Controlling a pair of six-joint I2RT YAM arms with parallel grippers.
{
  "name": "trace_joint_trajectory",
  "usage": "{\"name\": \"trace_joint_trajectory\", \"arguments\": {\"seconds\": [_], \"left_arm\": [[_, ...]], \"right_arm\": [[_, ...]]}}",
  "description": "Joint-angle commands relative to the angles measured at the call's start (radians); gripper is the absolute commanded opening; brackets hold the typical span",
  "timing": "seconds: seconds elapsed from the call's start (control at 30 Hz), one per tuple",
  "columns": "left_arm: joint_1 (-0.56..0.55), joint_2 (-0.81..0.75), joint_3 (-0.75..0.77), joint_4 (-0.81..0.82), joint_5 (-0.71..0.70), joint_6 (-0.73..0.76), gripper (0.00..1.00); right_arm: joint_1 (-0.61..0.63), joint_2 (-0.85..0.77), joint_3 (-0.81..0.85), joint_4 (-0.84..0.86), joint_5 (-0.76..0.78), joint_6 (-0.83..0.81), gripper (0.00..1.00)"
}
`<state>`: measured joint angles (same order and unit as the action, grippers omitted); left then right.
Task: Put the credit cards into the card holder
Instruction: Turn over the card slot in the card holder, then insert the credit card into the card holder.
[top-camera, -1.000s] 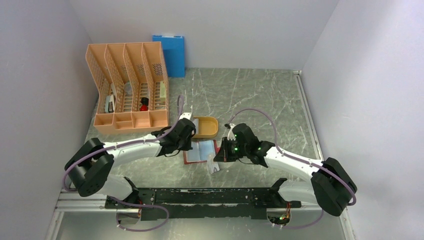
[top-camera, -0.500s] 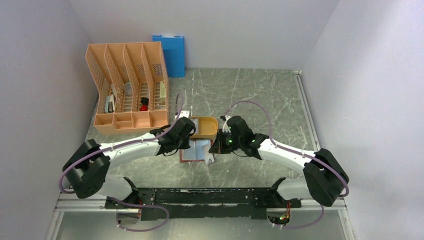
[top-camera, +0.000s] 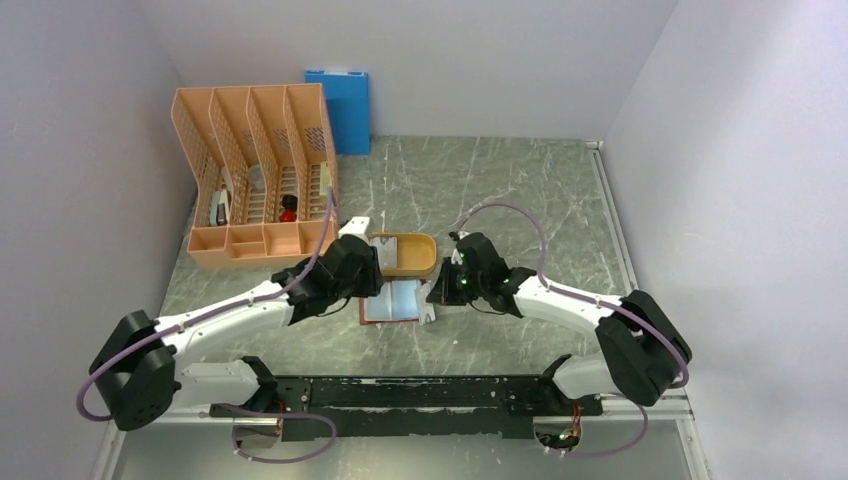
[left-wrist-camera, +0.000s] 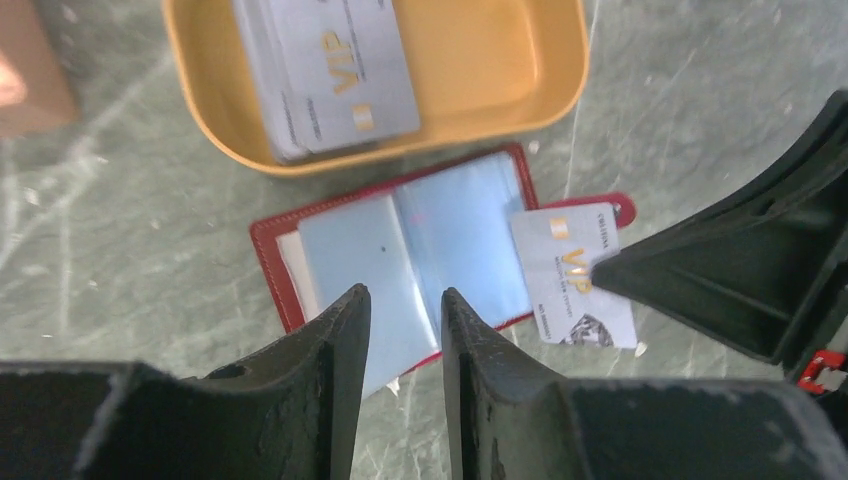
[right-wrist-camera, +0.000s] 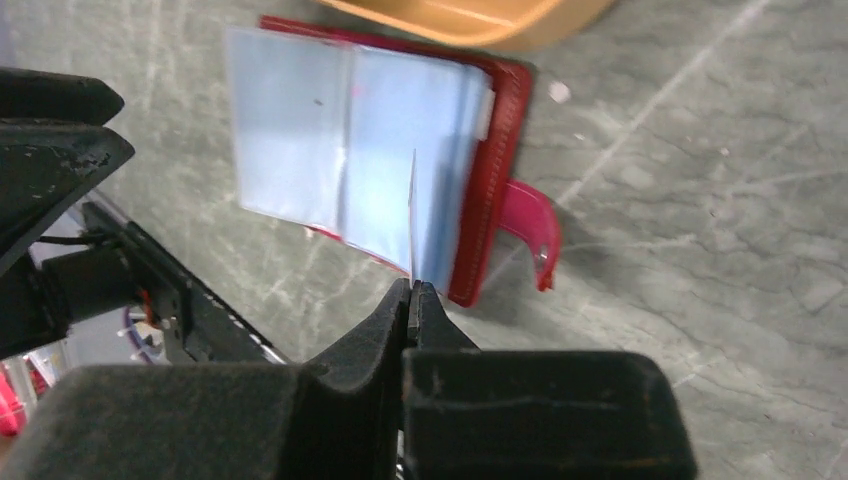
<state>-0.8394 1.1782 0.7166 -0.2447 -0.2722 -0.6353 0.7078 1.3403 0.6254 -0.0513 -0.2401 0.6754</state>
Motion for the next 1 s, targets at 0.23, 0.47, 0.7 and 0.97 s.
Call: {"name": "trace_joint_trajectory", "arguments": {"seconds": [0.23,0.47,0.7,0.97], "left_arm": [[0.000,0.174,-0.079,0.088,0.031,-0.037,0.31],[0.000,0.237,-0.067,0.118,0.013,-0.027,0.27],[0.000,0.302,-0.033,0.172,0.052,0.009,0.25],[-0.035,0.348,-0.019,0.237,0.083,0.048,0.24]], "right_arm": [[-0.006,-0.101,-0.142,-0.019,0.009,0.029,0.00],[-0.004,-0.191,-0.093,-0.048,-0.027,0.016,0.00],[0.006,-0.241,-0.049,-0.034,-0.040,0.024,0.00],[0.016,-0.403,-0.136,-0.097,-0.014,0.030,0.00]]}}
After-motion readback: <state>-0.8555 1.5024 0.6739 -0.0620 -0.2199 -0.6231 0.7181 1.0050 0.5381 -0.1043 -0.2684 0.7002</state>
